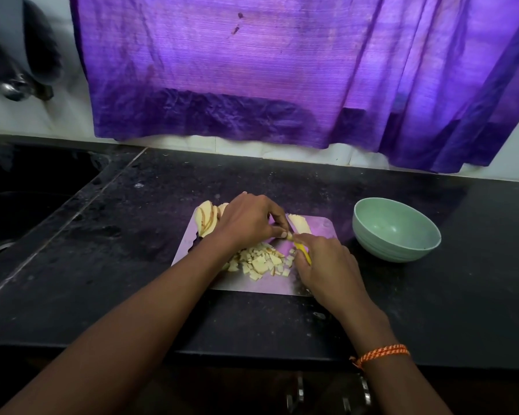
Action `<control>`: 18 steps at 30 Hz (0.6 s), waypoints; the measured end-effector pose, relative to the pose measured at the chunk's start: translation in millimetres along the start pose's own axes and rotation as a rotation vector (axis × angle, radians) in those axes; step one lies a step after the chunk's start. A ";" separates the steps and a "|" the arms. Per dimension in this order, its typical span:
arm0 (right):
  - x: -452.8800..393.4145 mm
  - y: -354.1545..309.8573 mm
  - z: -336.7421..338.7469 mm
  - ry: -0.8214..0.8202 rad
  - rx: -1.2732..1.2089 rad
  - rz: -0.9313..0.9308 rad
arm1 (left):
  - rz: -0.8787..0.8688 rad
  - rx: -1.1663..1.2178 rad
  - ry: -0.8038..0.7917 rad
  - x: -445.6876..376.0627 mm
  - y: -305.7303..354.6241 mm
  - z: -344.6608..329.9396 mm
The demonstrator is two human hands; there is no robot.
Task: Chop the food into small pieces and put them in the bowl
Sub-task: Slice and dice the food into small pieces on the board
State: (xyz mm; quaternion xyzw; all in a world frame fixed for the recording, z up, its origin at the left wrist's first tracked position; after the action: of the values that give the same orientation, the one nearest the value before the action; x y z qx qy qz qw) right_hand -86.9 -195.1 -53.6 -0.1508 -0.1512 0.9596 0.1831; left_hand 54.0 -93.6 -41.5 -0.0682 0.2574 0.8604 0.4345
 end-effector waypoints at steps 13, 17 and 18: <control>22.9 12.4 7.8 -0.002 -0.023 -0.004 | 0.001 -0.032 -0.022 0.0 5.7 2.5; 32.9 17.3 10.2 0.039 -0.048 -0.005 | 0.007 -0.034 -0.019 0.1 4.6 2.3; 34.8 18.0 10.2 0.040 -0.041 -0.005 | 0.010 -0.040 -0.019 0.1 3.8 2.3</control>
State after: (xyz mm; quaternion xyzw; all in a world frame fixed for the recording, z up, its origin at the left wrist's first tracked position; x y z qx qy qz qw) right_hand -126.8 -199.7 -58.7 -0.1732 -0.1677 0.9526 0.1854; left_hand 51.2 -94.3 -38.1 -0.0673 0.2365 0.8681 0.4312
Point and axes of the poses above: each hand's wrist, its own x-axis away from the middle knuckle, its own z-axis out of the back of the hand, y = z × x, the point moved 7 cm from there along -x, towards the middle knuckle, and after that the axes turned 7 degrees about -z, right-handed, at the moved point
